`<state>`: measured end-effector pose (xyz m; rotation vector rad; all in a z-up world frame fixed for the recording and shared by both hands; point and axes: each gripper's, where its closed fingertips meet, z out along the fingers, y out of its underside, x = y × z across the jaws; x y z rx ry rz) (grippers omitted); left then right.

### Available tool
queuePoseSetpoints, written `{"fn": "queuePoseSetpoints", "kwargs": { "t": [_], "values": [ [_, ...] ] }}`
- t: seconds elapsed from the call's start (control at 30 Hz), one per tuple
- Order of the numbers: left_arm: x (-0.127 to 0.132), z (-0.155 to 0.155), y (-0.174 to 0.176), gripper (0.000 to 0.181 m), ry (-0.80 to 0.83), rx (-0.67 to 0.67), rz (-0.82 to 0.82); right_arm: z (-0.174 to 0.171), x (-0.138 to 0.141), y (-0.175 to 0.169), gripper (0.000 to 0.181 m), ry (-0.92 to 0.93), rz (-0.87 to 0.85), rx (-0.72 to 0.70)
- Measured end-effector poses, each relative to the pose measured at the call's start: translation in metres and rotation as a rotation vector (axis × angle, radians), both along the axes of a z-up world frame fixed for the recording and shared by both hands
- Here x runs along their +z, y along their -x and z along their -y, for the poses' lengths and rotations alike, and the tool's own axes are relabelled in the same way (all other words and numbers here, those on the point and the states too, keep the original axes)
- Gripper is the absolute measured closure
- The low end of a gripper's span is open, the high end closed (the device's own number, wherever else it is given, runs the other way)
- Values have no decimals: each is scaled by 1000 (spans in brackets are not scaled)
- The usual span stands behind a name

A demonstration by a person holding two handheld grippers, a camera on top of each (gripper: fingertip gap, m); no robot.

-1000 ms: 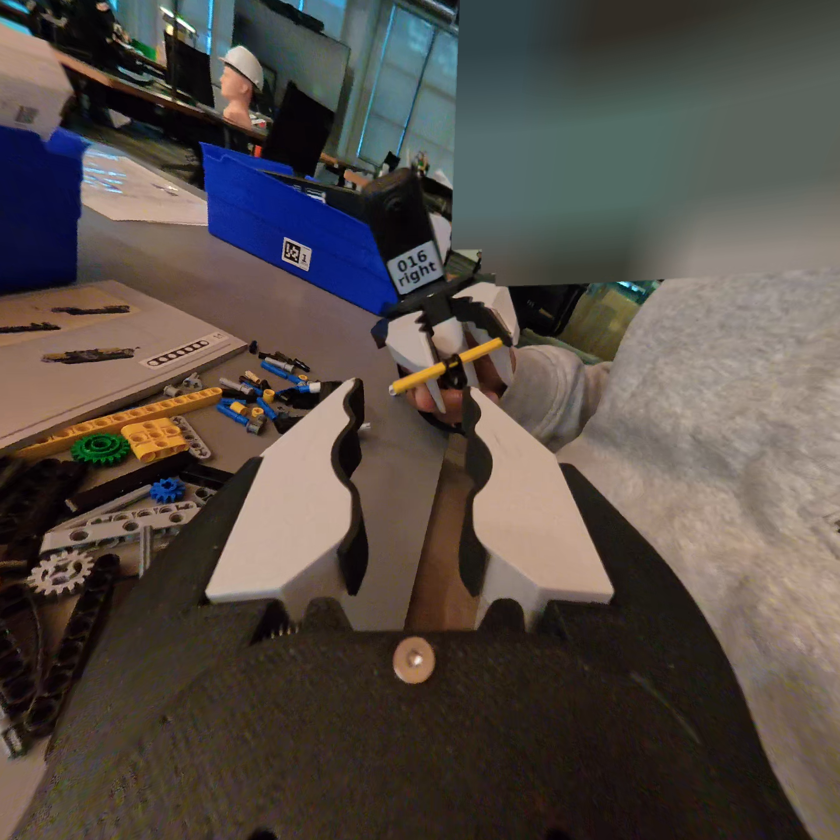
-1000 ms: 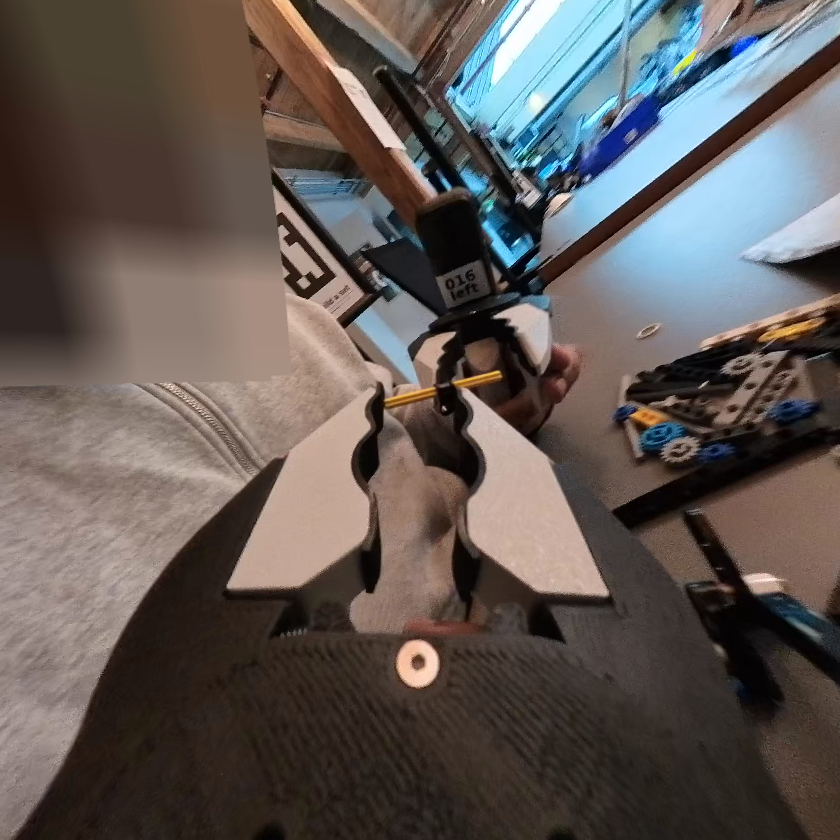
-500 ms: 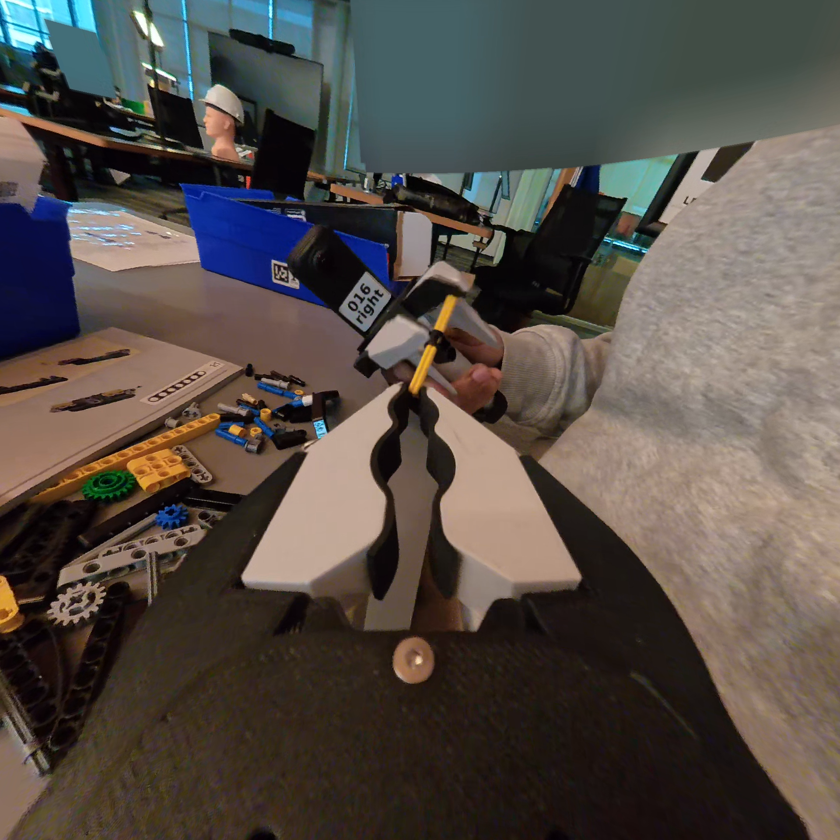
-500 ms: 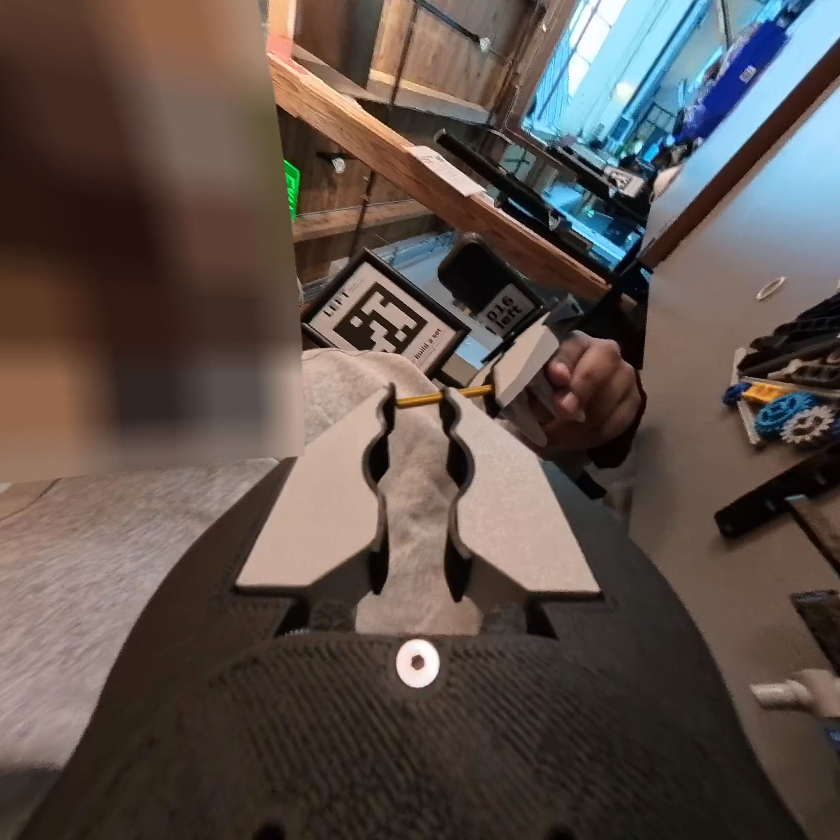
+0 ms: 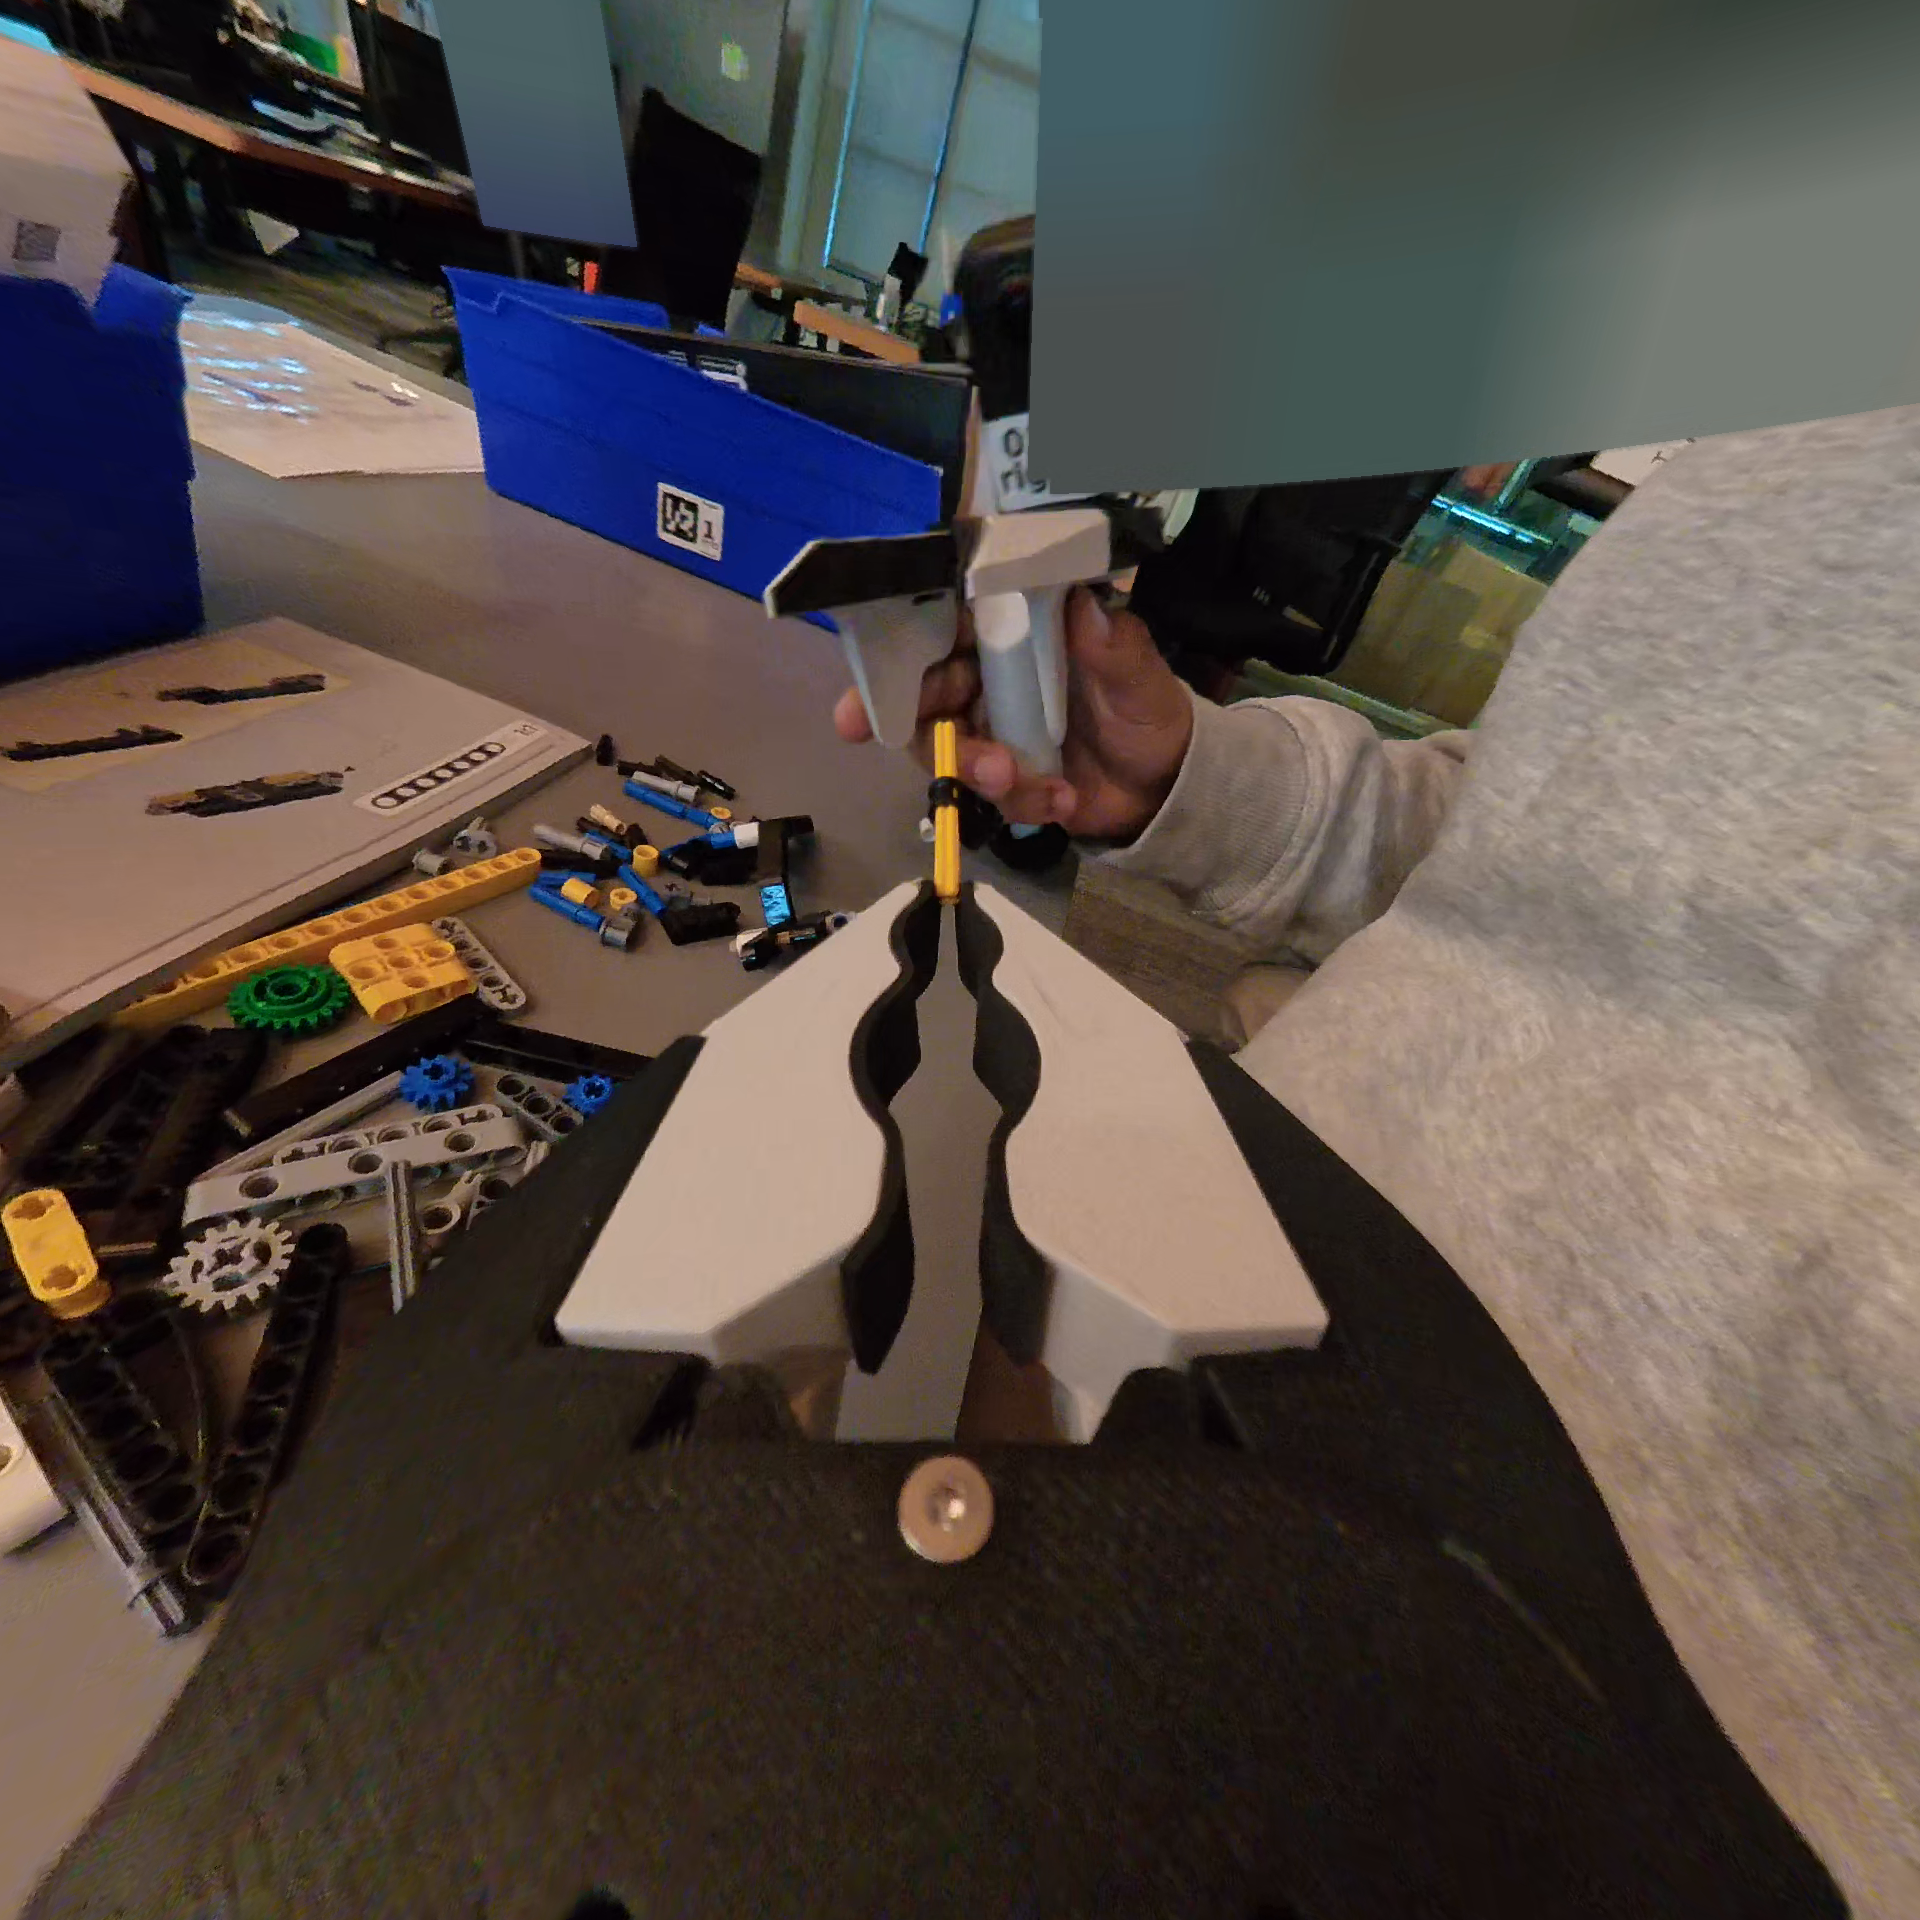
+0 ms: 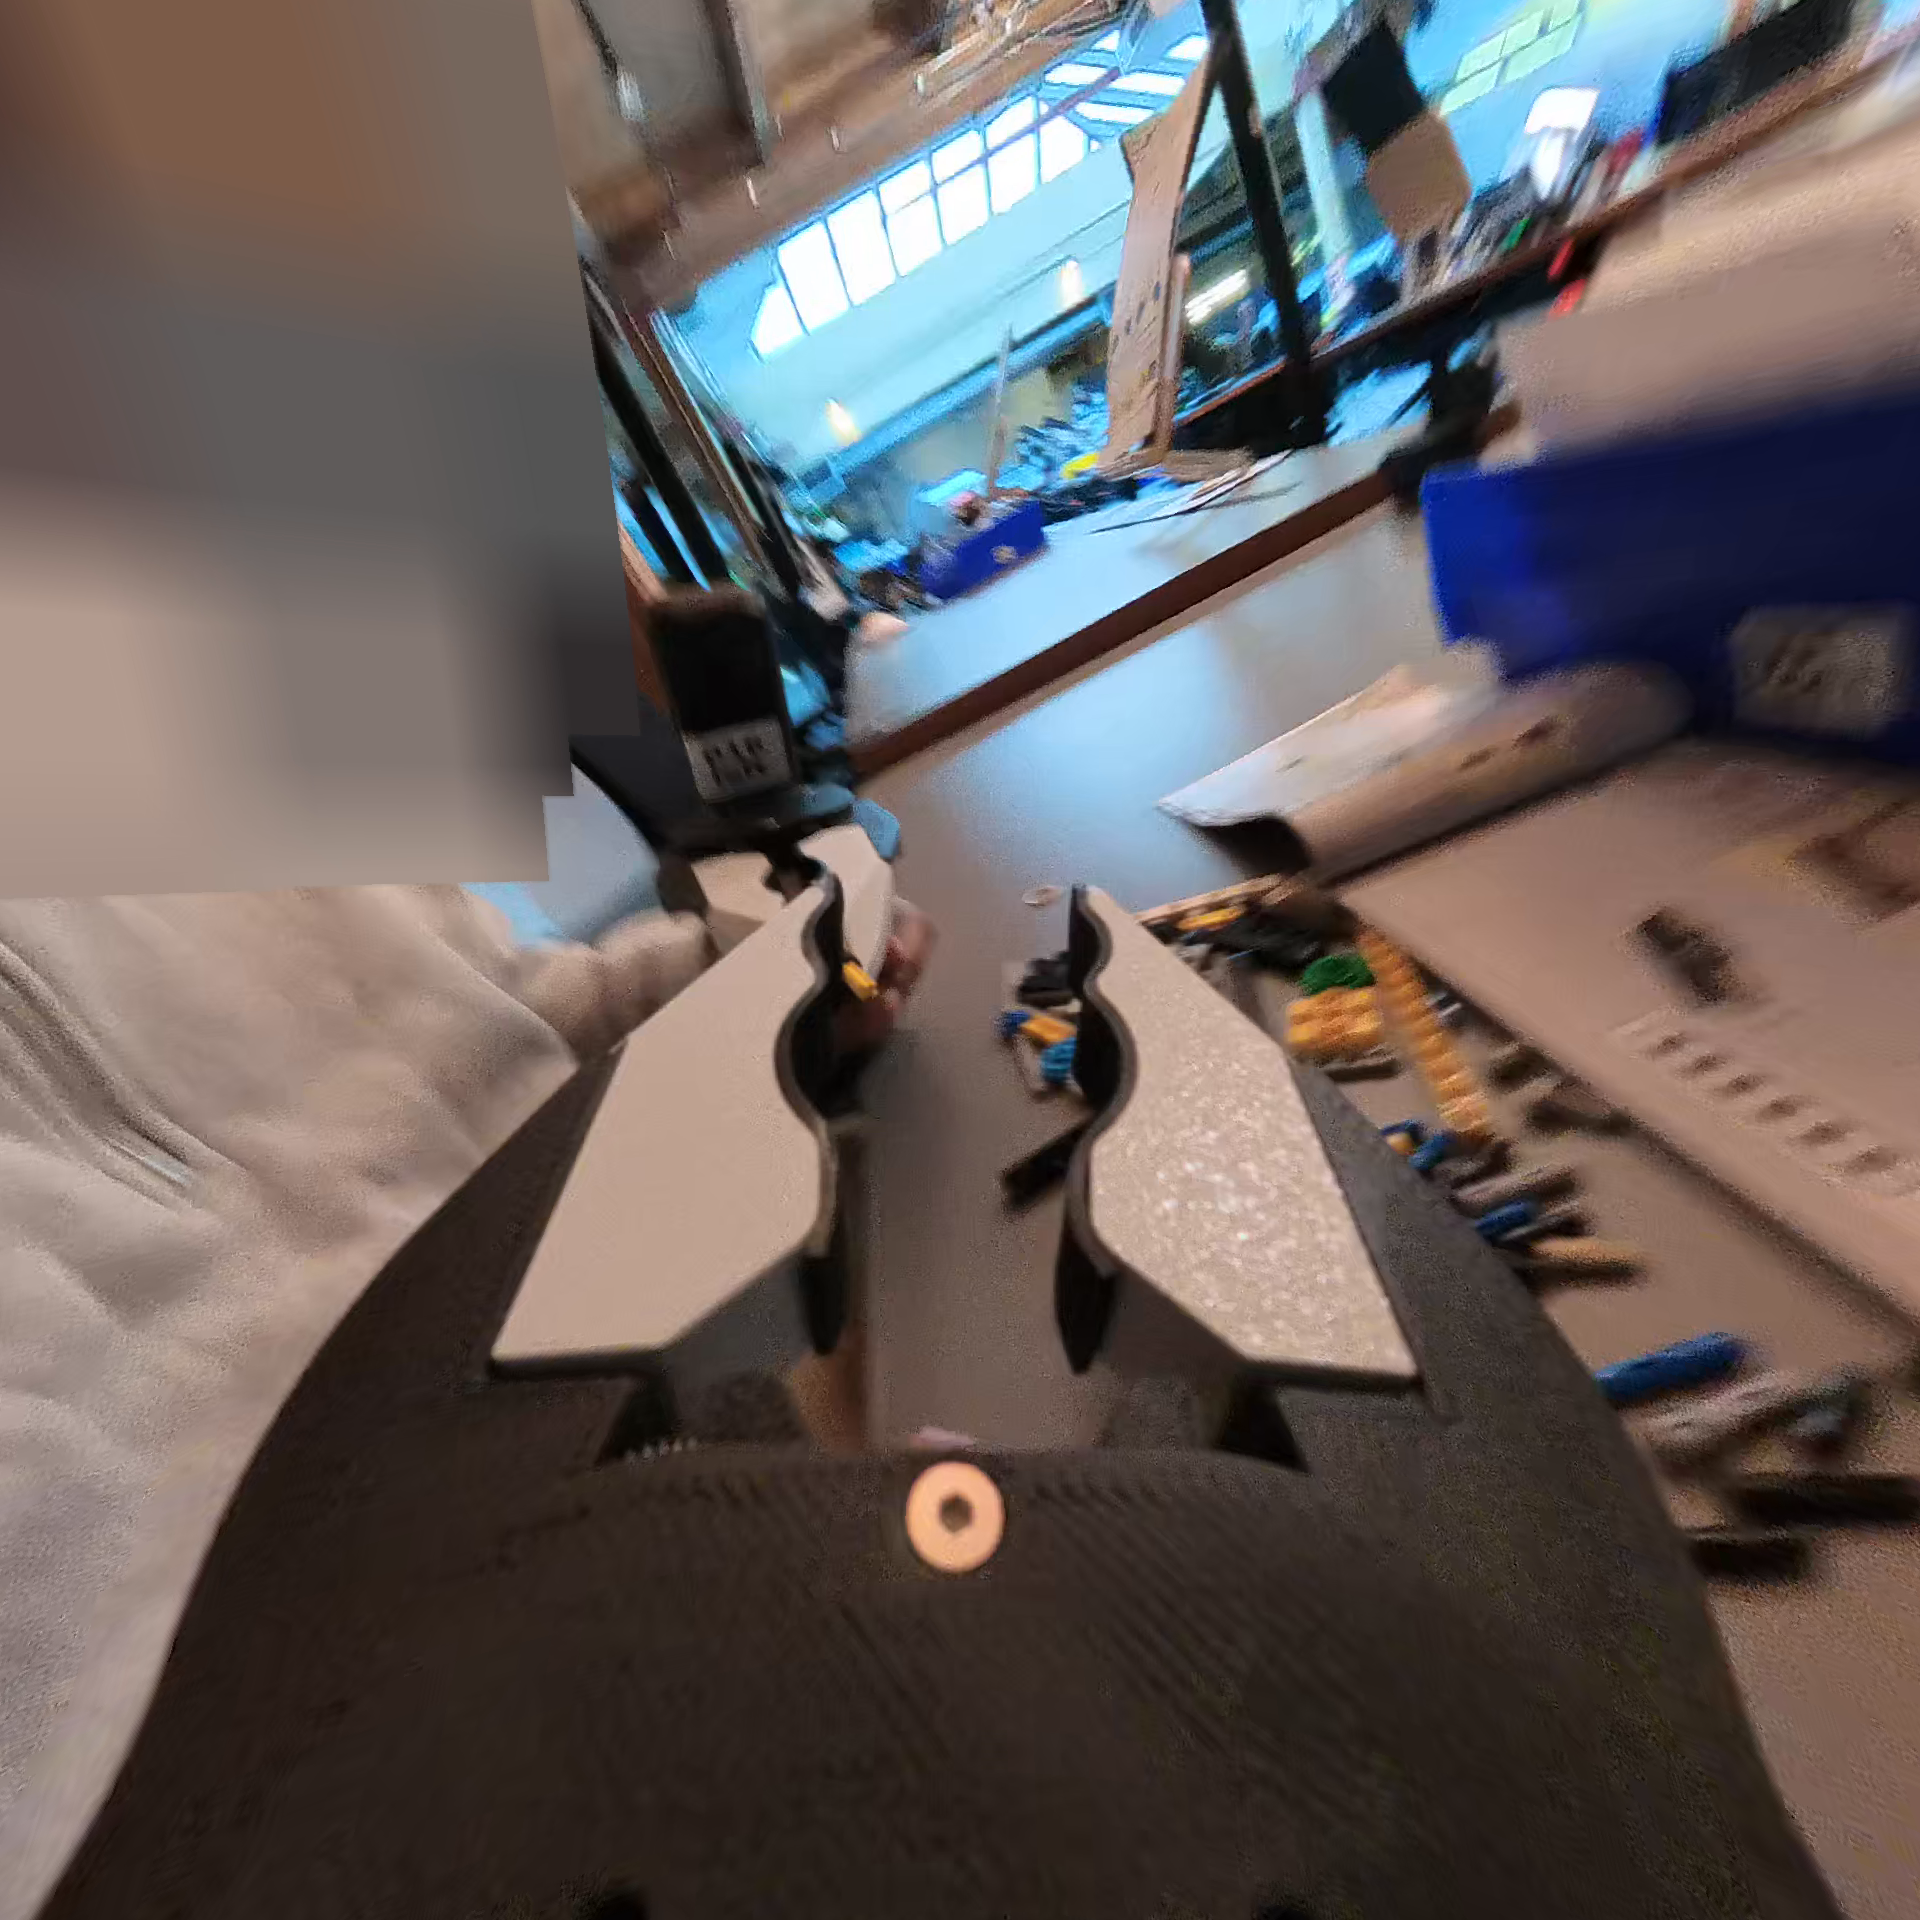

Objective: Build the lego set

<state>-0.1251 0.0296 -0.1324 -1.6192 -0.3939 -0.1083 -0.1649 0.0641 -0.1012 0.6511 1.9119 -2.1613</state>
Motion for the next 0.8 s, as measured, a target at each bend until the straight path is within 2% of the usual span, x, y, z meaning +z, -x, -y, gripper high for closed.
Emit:
{"fn": "queuePoseSetpoints", "kwargs": {
  "t": [0.1, 0.23, 0.8],
  "values": [
    [-1, 0, -1, 181, -2, -17, 22, 7, -4, -11, 143, -65, -113, 25],
    [-4, 2, -3, 181, 0, -49, 67, 22, -17, -30, 142, -116, -93, 159],
    [-4, 4, -11, 181, -23, -112, 118, 28, -24, -36, 160, -185, -162, 164]
  ]
}}
